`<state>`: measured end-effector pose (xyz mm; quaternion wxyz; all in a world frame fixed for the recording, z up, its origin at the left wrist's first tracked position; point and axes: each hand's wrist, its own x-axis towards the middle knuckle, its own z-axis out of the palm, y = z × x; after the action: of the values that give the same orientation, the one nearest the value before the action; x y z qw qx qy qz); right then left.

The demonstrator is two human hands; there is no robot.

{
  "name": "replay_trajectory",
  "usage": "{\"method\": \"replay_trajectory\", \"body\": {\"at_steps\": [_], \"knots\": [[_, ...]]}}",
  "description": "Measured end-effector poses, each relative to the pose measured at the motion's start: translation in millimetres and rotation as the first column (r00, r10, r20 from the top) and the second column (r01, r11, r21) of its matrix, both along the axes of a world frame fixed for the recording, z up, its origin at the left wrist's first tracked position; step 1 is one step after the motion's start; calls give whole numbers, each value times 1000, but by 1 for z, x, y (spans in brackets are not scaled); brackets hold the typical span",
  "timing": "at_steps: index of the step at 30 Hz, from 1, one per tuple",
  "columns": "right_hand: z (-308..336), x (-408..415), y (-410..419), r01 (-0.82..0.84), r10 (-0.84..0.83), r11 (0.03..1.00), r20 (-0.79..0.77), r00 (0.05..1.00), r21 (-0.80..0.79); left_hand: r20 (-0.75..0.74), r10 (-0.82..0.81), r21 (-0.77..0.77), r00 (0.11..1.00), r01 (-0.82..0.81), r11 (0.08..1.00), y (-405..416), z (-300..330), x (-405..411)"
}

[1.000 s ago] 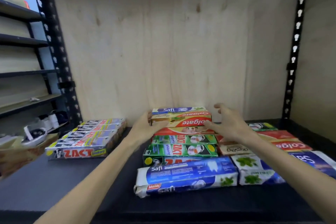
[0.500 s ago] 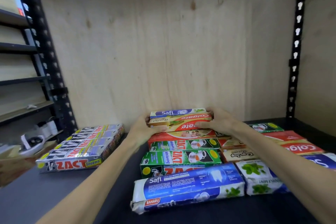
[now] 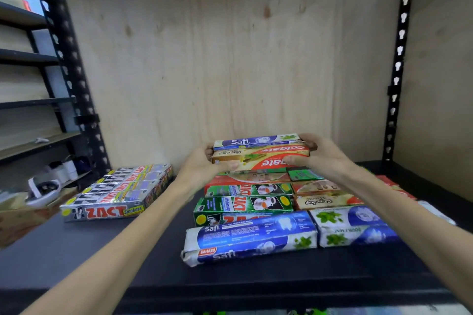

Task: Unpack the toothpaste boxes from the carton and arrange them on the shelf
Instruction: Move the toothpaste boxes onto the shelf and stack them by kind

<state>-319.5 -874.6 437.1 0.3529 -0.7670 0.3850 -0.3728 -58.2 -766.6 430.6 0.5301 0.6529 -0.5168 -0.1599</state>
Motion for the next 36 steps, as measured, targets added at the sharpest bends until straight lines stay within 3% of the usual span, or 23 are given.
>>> {"method": "replay_trajectory", "body": {"at_steps": [6,9,19,28,32,36], "knots": [[-16,-67,24,-12,12,1000,-34,999,16,145,-77,166,987,52,985,30,-8,-54],[-23,-99,37,28,-29,1000,-98,995,-12,213,-68,148,975,37,988,40,-14,-86],[-29,-175,34,103,-100,994,-89,991,30,285,-108,188,953,55,981,31,-16,-160],[-31,-189,31,144,-130,986,-153,980,86,343,-171,234,924,92,968,21,-13,-171],[-37,-191,24,277,-258,960,-246,934,44,338,-261,305,904,157,939,22,-8,-155],[-27,-169,29,332,-370,927,-289,883,-173,300,-201,277,933,116,954,32,3,-106]]}}
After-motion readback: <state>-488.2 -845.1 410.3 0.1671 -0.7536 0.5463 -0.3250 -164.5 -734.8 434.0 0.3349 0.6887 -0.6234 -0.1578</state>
